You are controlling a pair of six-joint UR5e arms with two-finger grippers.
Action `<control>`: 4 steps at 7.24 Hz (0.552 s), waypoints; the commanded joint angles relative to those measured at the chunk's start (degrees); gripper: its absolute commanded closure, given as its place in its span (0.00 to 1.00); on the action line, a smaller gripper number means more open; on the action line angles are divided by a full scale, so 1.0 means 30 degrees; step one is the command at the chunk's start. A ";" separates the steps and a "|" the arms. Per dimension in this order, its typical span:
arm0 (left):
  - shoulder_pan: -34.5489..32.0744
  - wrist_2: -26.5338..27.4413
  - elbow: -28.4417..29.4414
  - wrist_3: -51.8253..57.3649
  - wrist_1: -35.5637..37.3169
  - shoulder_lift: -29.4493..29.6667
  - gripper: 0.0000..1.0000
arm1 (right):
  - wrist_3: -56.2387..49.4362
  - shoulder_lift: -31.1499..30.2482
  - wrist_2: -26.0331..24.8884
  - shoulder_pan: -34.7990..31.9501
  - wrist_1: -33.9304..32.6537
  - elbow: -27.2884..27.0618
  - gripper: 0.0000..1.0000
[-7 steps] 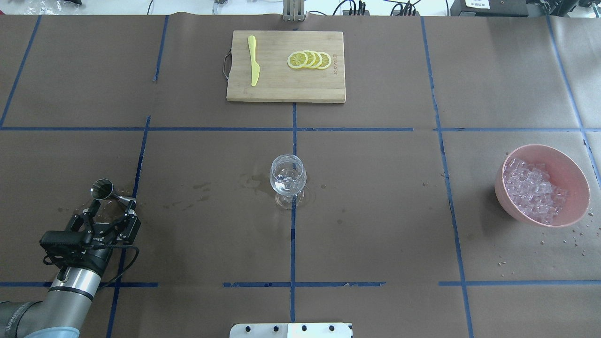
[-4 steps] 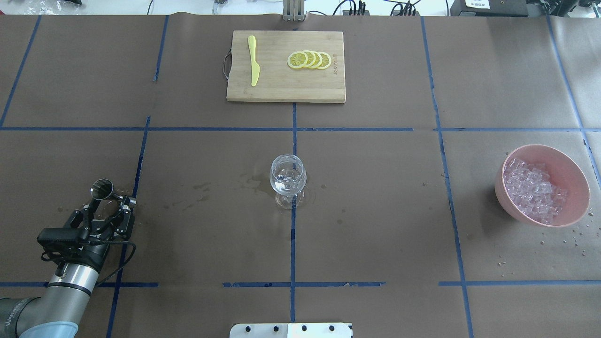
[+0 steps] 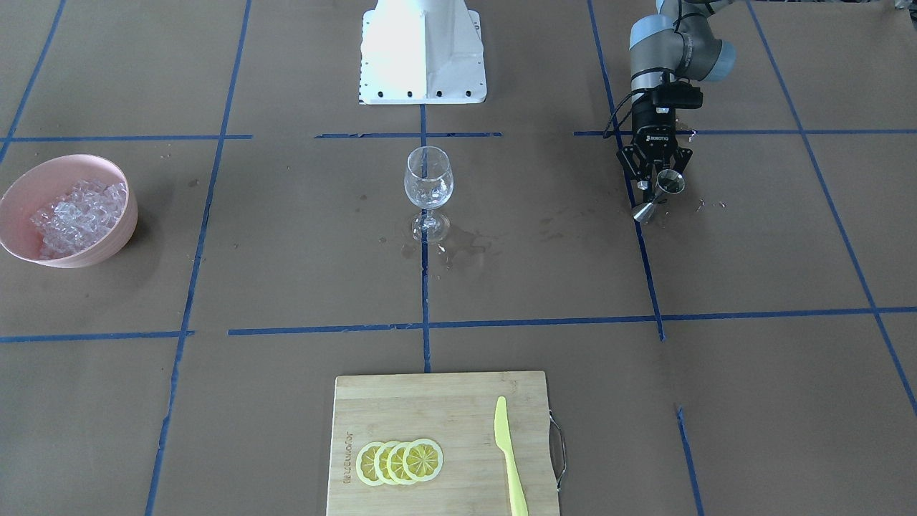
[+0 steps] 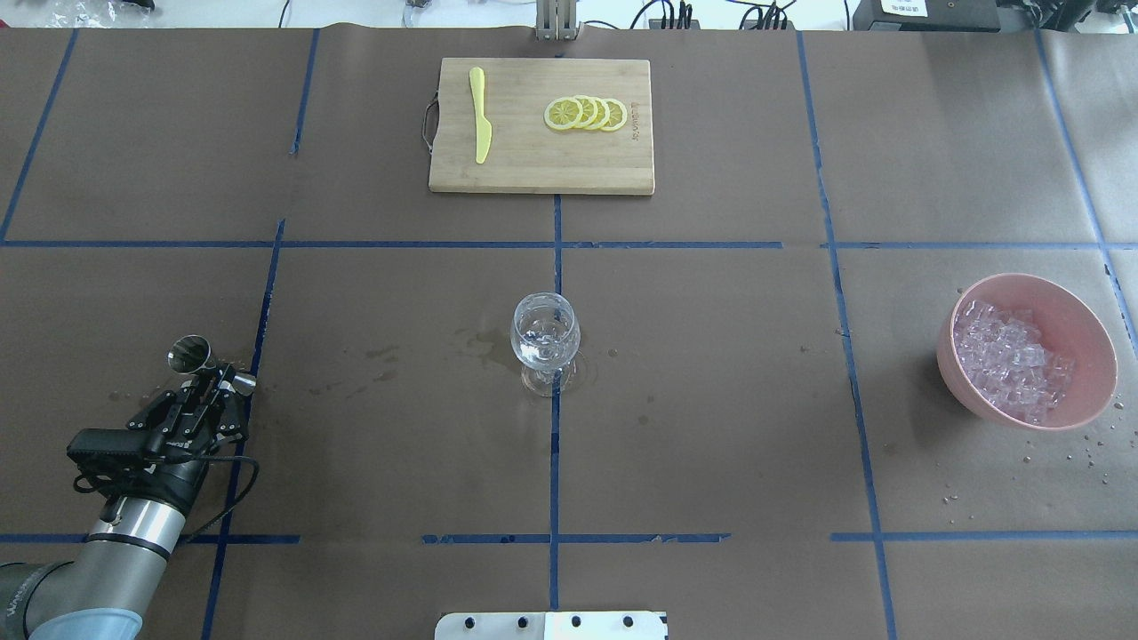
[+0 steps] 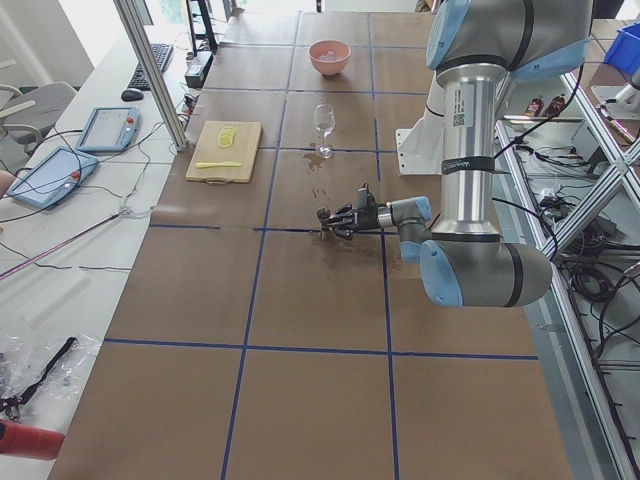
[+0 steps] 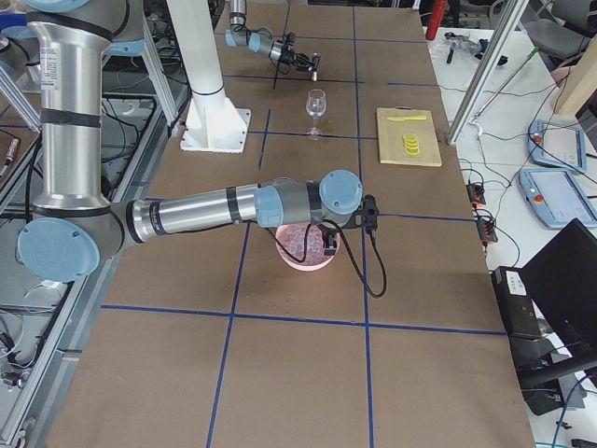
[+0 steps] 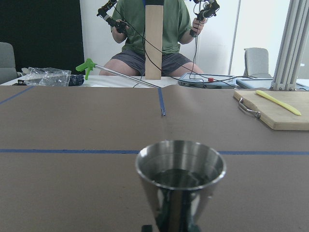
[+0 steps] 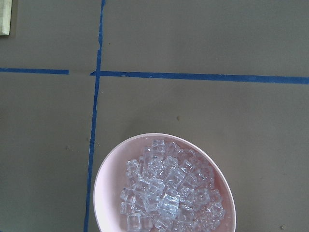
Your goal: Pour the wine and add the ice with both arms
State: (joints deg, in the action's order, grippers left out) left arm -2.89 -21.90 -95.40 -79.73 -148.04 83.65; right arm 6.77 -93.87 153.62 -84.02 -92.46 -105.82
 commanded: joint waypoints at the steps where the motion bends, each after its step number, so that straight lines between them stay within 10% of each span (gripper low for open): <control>1: -0.0034 0.0003 0.0011 0.0326 -0.0312 0.0008 0.56 | 0.0000 0.0000 -0.0024 0.0000 0.0000 0.0030 0.00; 4: -0.0093 0.0003 0.0244 0.0443 -0.0341 -0.0021 0.84 | 0.0000 0.0000 -0.0053 0.0000 0.0000 0.0176 0.00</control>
State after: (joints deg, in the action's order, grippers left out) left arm -3.08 -21.89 -95.01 -78.47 -149.04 83.66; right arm 6.80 -93.87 153.52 -84.02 -92.46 -105.55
